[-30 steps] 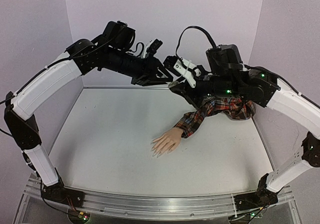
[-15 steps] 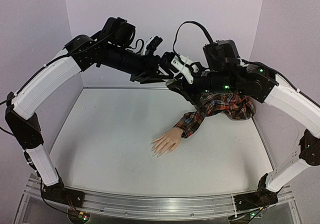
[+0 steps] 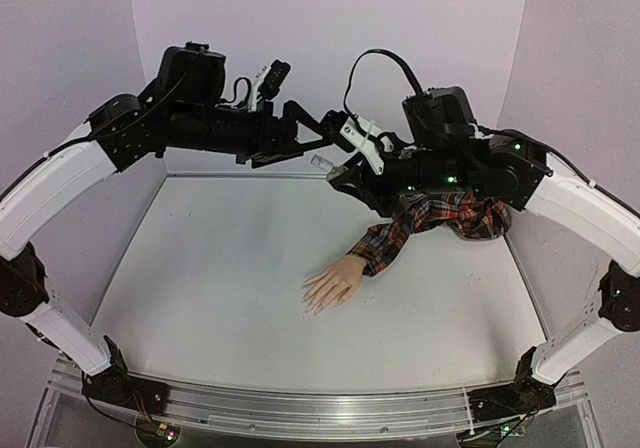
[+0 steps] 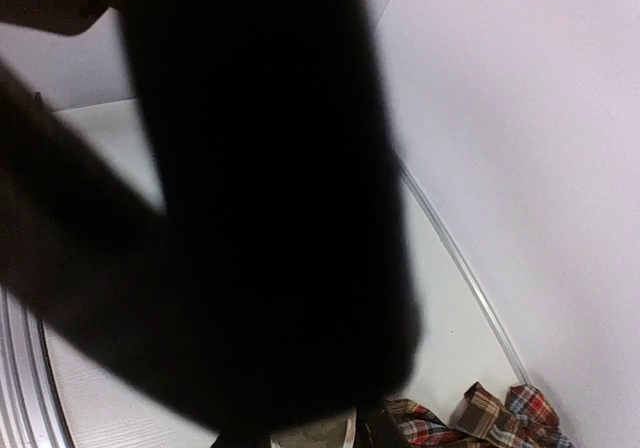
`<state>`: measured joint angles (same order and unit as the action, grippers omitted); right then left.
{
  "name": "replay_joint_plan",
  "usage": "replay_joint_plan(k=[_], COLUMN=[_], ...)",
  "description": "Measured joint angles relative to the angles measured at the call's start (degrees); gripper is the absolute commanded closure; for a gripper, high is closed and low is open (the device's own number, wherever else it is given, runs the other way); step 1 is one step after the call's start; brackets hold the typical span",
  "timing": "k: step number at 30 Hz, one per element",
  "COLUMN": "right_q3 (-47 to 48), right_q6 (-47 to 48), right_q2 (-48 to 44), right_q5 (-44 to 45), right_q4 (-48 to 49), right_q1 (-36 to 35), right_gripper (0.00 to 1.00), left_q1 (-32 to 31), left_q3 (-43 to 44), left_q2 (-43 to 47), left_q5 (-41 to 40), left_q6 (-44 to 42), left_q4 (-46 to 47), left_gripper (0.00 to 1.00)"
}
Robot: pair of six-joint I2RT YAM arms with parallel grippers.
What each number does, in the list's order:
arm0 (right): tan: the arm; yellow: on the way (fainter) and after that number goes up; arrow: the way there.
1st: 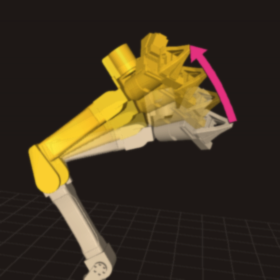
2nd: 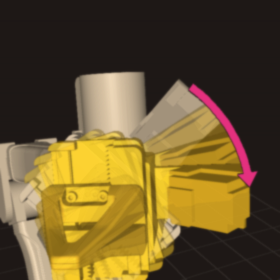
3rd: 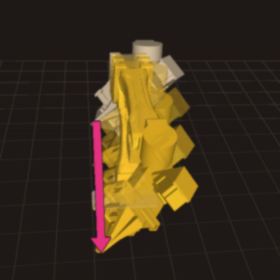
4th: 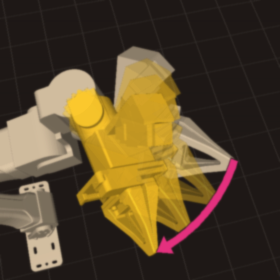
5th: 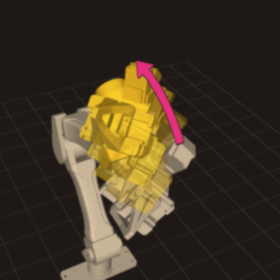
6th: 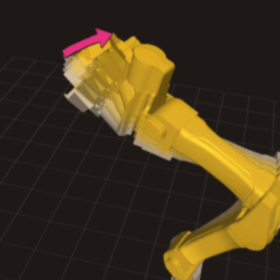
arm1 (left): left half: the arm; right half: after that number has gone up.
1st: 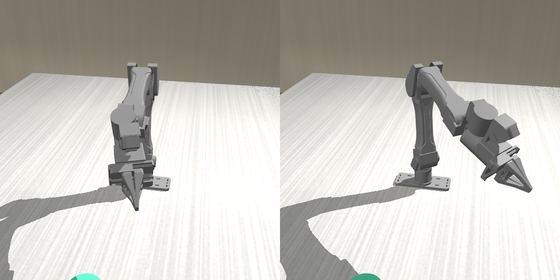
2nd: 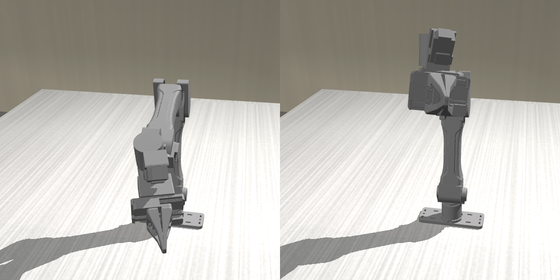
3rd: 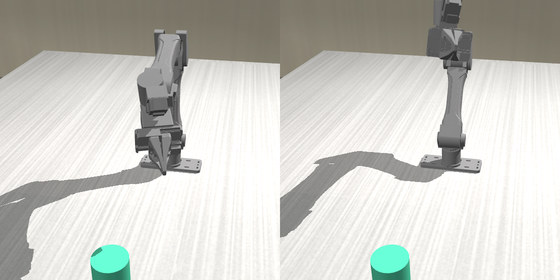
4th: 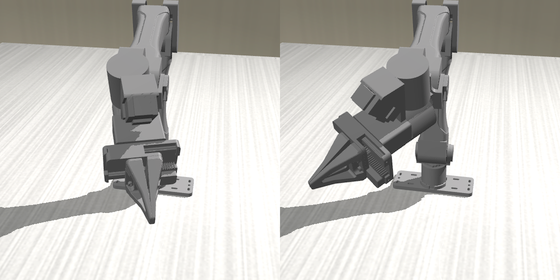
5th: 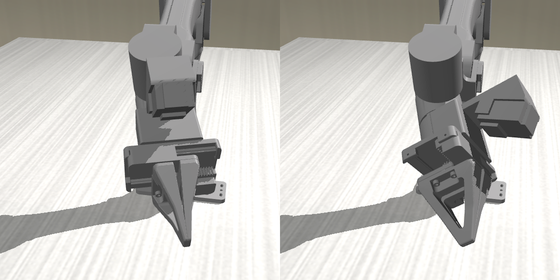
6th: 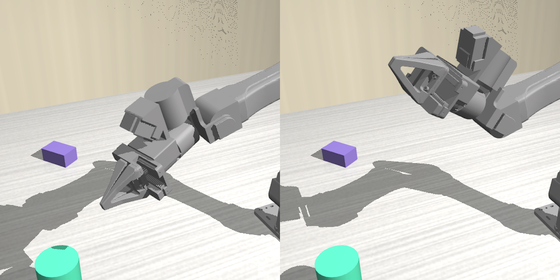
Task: Paint the nails
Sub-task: Screw the nail polish bottle cap onto the nail polish bottle.
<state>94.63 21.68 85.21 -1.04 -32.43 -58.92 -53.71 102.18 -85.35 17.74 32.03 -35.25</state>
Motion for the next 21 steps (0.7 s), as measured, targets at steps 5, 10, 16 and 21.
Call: replay_joint_plan(k=[5, 10, 16, 21], right_q3=[-1.0, -1.0, -0.2, -0.1], right_q6=[-3.5, -6.7, -7.9, -8.1], right_q2=[-0.8, -1.9, -2.0, -2.0], right_q5=[-1.8, -2.6, -2.9, -2.9], right_q4=[1.5, 3.7, 4.6, 5.0], right_q1=[0.0, 0.0, 0.0, 0.0], right_gripper=[1.00, 1.00, 1.00, 1.00], left_q1=[0.0, 0.0, 0.0, 0.0], left_q3=[-10.6, -15.0, -14.9, -14.6], left_q2=[8.0, 10.4, 8.3, 5.9], left_q5=[-2.6, -3.8, -3.3, -3.0], left_q6=[-0.5, -0.2, 0.2, 1.0], left_q4=[9.2, 17.1, 21.2, 21.3], left_gripper=[0.23, 0.31, 0.41, 0.46])
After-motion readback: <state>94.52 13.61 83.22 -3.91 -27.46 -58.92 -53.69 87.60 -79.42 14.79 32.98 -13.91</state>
